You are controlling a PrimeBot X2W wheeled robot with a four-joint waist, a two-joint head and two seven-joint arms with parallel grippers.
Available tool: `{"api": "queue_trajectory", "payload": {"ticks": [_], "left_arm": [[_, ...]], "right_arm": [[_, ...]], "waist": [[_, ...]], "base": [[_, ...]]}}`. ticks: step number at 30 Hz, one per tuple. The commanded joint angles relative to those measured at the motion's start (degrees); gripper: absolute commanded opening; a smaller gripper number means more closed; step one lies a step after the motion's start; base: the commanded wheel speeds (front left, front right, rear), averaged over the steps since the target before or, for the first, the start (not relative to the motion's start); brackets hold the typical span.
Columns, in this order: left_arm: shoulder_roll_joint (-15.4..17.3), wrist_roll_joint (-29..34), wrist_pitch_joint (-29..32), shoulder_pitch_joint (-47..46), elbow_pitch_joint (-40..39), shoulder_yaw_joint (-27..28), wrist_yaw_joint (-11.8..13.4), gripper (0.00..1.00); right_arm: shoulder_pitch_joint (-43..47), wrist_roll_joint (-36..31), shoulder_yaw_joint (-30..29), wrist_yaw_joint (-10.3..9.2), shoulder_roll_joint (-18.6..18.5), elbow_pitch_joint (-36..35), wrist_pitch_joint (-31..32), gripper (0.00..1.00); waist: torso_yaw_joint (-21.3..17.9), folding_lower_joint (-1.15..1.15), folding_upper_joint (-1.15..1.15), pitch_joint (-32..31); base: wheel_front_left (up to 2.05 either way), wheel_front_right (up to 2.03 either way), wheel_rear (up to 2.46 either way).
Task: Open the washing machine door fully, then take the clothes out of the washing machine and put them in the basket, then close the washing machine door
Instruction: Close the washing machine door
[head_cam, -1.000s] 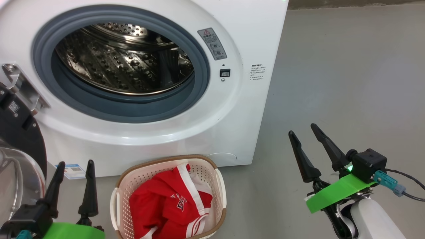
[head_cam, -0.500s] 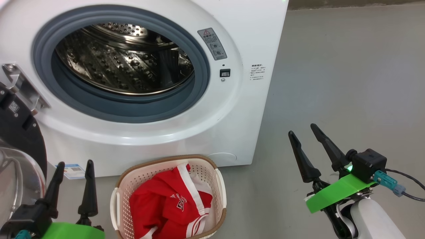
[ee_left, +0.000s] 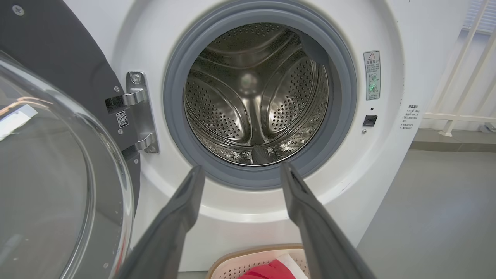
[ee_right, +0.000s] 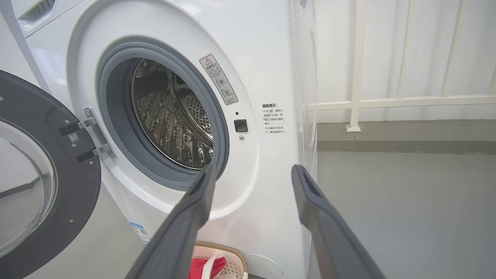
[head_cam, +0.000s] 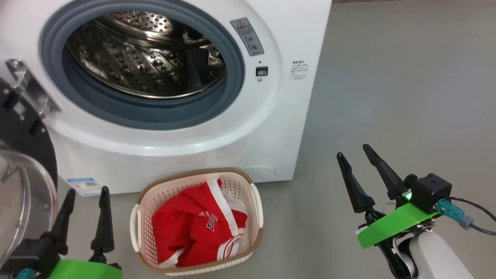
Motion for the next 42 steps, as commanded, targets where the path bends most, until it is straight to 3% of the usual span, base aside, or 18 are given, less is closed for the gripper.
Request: {"api": "queue_trajectory", "payload": {"ticks": [1,14,42], "left_arm": [[1.9,-0.2,-0.5,-1.7,-1.5,2.1,0.2,1.0],[2.0,-0.8,-0.5,-1.8,-1.0,1.7,0.0,1.0],[2.3,-1.2,-0.6,-1.9,-0.8,0.8,0.7,1.0]], "right_arm": [[0.6,0.9,1.0,0.09,0.3,-1.5,-0.3,1.0],[0.5,0.9,1.0,0.09,0.3,-1.3,-0.3,1.0],[0.6,0.9,0.8,0.09,0.2,-1.2,-0.3,1.0]], "waist": [[0.0,0.0,0.0,0.0],[0.1,0.0,0.0,0.0],[0.8,0.0,0.0,-0.2]], "base": [[-1.87,1.87,0.0],[-1.29,1.29,0.0],[-0.02,0.02,0.0]]}}
